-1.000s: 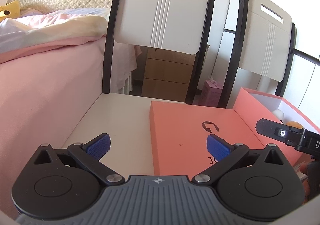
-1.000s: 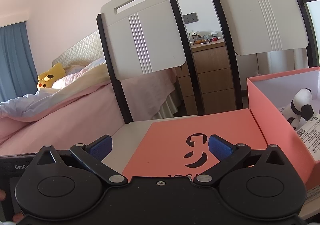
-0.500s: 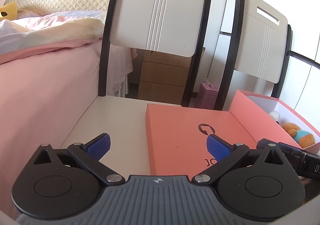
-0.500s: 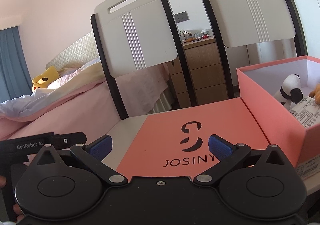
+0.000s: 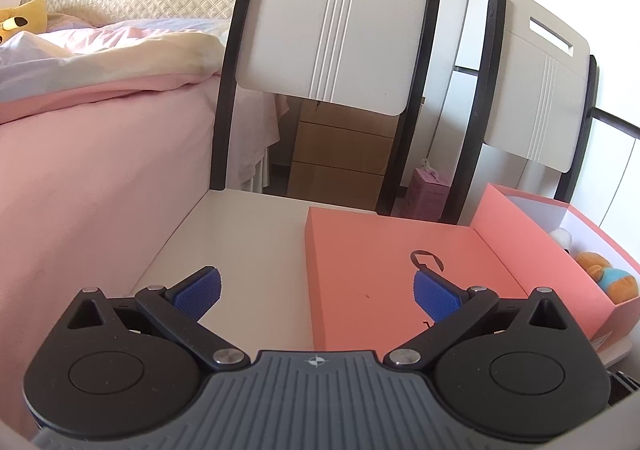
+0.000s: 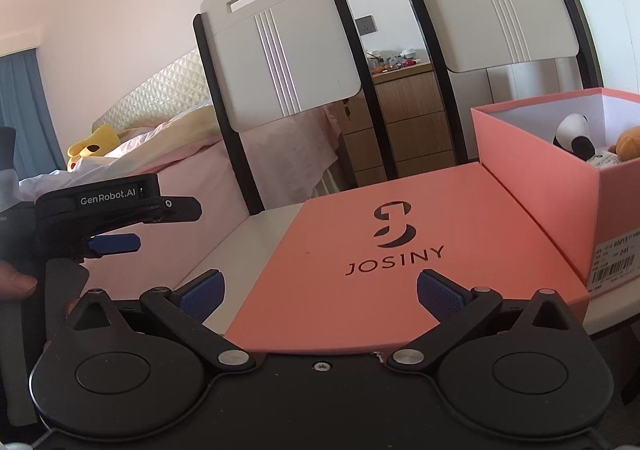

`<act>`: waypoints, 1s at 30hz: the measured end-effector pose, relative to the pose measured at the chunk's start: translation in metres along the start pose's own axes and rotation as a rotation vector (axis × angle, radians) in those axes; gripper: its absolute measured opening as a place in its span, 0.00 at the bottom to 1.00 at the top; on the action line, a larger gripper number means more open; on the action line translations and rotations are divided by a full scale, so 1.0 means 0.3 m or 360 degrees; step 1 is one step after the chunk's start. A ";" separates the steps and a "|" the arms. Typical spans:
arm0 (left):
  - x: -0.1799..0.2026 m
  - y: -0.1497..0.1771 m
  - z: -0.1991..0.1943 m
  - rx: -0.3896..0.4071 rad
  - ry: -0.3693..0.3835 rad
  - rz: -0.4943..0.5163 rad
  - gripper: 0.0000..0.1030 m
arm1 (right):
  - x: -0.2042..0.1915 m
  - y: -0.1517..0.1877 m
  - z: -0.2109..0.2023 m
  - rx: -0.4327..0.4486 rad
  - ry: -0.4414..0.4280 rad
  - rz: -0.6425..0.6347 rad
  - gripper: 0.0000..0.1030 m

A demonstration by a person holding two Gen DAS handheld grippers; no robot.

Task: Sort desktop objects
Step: 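Move the right gripper to the pink JOSINY lid and close on its edge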

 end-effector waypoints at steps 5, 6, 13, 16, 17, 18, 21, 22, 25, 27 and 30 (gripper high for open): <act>-0.003 -0.001 -0.004 0.0008 -0.0028 -0.0008 1.00 | 0.020 0.053 0.013 -0.0042 -0.0005 0.0184 0.99; -0.008 -0.002 -0.003 0.0008 -0.0036 -0.0019 1.00 | 0.025 0.064 0.016 -0.0048 -0.0014 0.0234 0.99; -0.058 -0.011 0.003 -0.0033 0.0024 -0.0117 1.00 | 0.081 0.171 0.034 -0.0020 -0.0073 0.0711 0.99; -0.065 -0.011 0.008 -0.0060 0.0096 -0.0131 1.00 | 0.127 0.208 0.042 0.0012 -0.0050 0.0926 0.99; -0.065 -0.010 0.012 -0.0073 0.0125 -0.0130 1.00 | 0.149 0.218 0.047 0.0029 -0.0054 0.1012 0.99; -0.066 -0.009 0.015 -0.0086 0.0150 -0.0130 1.00 | 0.171 0.227 0.051 0.0060 -0.0071 0.1095 0.99; -0.068 -0.004 0.019 -0.0100 0.0151 -0.0124 1.00 | 0.229 0.254 0.069 0.0173 -0.0126 0.1312 0.99; -0.070 -0.001 0.020 -0.0102 0.0144 -0.0120 1.00 | 0.248 0.267 0.079 0.0196 -0.0140 0.1396 0.99; -0.078 0.006 0.025 -0.0099 0.0082 -0.0118 1.00 | 0.295 0.315 0.106 0.0244 -0.0146 0.1617 0.90; -0.084 0.010 0.026 -0.0084 0.0002 -0.0111 1.00 | 0.308 0.329 0.113 0.0303 -0.0143 0.1641 0.85; -0.096 0.012 0.034 -0.0104 0.0005 -0.0130 1.00 | 0.332 0.336 0.122 0.0398 -0.0177 0.1689 0.83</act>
Point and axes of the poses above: each gripper's, at about its wrist camera, not at the fingertips, and z roughly the way its jaws point, x to its right, y to its underside, the point moved 1 cm from there along z, roughly the way its jaws point, and after that the axes turned 8 degrees about -y, right-handed, at the moved point
